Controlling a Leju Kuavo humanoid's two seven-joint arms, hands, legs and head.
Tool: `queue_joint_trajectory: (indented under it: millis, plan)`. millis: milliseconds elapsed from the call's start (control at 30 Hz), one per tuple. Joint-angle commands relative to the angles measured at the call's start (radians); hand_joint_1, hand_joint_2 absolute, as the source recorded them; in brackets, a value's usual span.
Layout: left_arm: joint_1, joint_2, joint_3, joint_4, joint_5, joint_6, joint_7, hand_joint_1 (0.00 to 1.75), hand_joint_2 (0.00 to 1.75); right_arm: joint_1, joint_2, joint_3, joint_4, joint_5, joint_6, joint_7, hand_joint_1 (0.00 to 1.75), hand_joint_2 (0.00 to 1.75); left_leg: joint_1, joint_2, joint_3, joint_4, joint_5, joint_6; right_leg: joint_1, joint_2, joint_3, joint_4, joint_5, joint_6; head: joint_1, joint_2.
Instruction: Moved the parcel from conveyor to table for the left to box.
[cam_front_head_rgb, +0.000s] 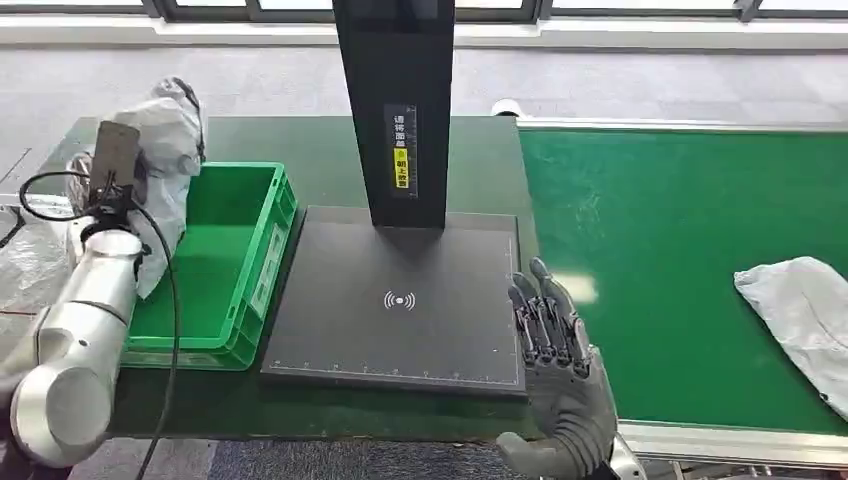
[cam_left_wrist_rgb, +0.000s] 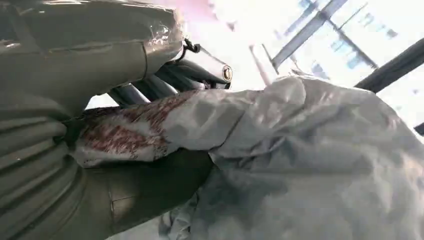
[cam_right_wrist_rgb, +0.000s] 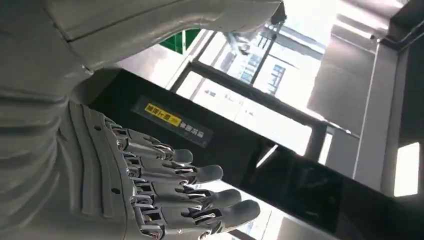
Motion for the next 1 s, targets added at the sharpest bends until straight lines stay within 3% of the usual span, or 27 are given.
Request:
queue_joint_trajectory:
  millis: [33, 200, 233, 267, 333, 367, 500, 700, 867, 1000]
  plan:
    - [0.022, -0.071, 0.083, 0.101, -0.011, -0.049, -0.046, 1.75, 1.75, -0.037, 0.003, -0.035, 0.098, 0.003, 0.0, 0.003, 0.0, 1.75, 0.0, -0.002, 0.003, -0.002, 0.0, 0.002, 0.0, -0.002, 0.004, -0.003, 0.0, 0.001, 0.0, 0.0]
    - [0.025, -0.091, 0.112, 0.092, 0.017, -0.071, -0.049, 1.75, 1.75, -0.003, 0.012, -0.046, 0.069, 0.025, -0.005, 0.003, 0.0, 1.75, -0.001, -0.003, 0.001, -0.002, 0.001, 0.002, -0.001, -0.003, 0.003, -0.002, 0.0, 0.001, 0.0, 0.0]
    - [0.028, -0.096, 0.122, 0.088, 0.027, -0.074, -0.066, 1.61, 1.75, 0.003, 0.012, -0.05, 0.063, 0.029, -0.007, 0.003, 0.0, 1.75, -0.001, -0.004, 0.002, -0.003, 0.001, 0.002, -0.001, -0.003, 0.004, -0.004, 0.0, 0.001, 0.0, 0.0]
    - [0.032, -0.102, 0.126, 0.079, 0.032, -0.067, -0.092, 0.03, 1.75, 0.012, 0.012, -0.054, 0.058, 0.033, -0.008, 0.003, 0.0, 1.75, -0.001, -0.004, 0.001, -0.002, 0.001, 0.002, 0.0, -0.003, 0.002, -0.002, 0.0, 0.001, 0.0, 0.0]
    - [0.032, -0.102, 0.126, 0.079, 0.032, -0.067, -0.092, 0.03, 1.75, 0.012, 0.012, -0.054, 0.058, 0.033, -0.008, 0.003, 0.0, 1.75, -0.001, -0.003, 0.001, -0.002, 0.001, 0.001, 0.0, -0.002, 0.002, -0.002, 0.0, 0.001, 0.0, 0.0]
    - [0.032, -0.102, 0.126, 0.079, 0.032, -0.067, -0.092, 0.0, 0.0, 0.012, 0.012, -0.054, 0.058, 0.033, -0.008, 0.003, 0.0, 1.75, -0.001, -0.004, 0.002, -0.003, 0.001, 0.002, -0.001, -0.004, 0.003, -0.002, 0.0, 0.001, 0.0, 0.0]
    - [0.036, -0.116, 0.159, 0.053, 0.076, -0.078, -0.14, 0.0, 0.0, 0.041, 0.009, -0.057, 0.036, 0.039, -0.019, 0.003, 0.0, 1.75, -0.001, -0.003, 0.003, -0.003, 0.001, 0.002, -0.001, -0.002, 0.004, -0.003, 0.0, 0.001, 0.0, 0.0]
    - [0.137, -0.179, 0.152, -0.105, 0.146, -0.096, -0.324, 0.0, 0.0, 0.083, 0.003, -0.05, 0.003, 0.049, -0.048, 0.003, 0.0, 1.75, -0.001, -0.003, 0.002, -0.003, 0.001, 0.002, -0.001, -0.003, 0.002, -0.002, 0.0, 0.001, 0.0, 0.0]
    - [0.25, -0.224, 0.105, -0.269, 0.209, -0.089, -0.328, 0.0, 0.0, 0.084, 0.01, -0.051, 0.0, 0.055, -0.048, 0.003, 0.0, 1.75, -0.002, -0.002, 0.003, -0.003, 0.0, 0.002, -0.001, -0.002, 0.003, -0.003, 0.0, 0.002, 0.0, 0.0]
    - [0.25, -0.224, 0.105, -0.269, 0.209, -0.089, -0.328, 0.0, 0.0, 0.084, 0.01, -0.051, 0.0, 0.055, -0.048, 0.003, 0.0, 1.75, -0.002, -0.001, 0.002, -0.001, -0.001, 0.001, -0.001, -0.001, 0.001, -0.001, 0.0, 0.001, 0.0, 0.0]
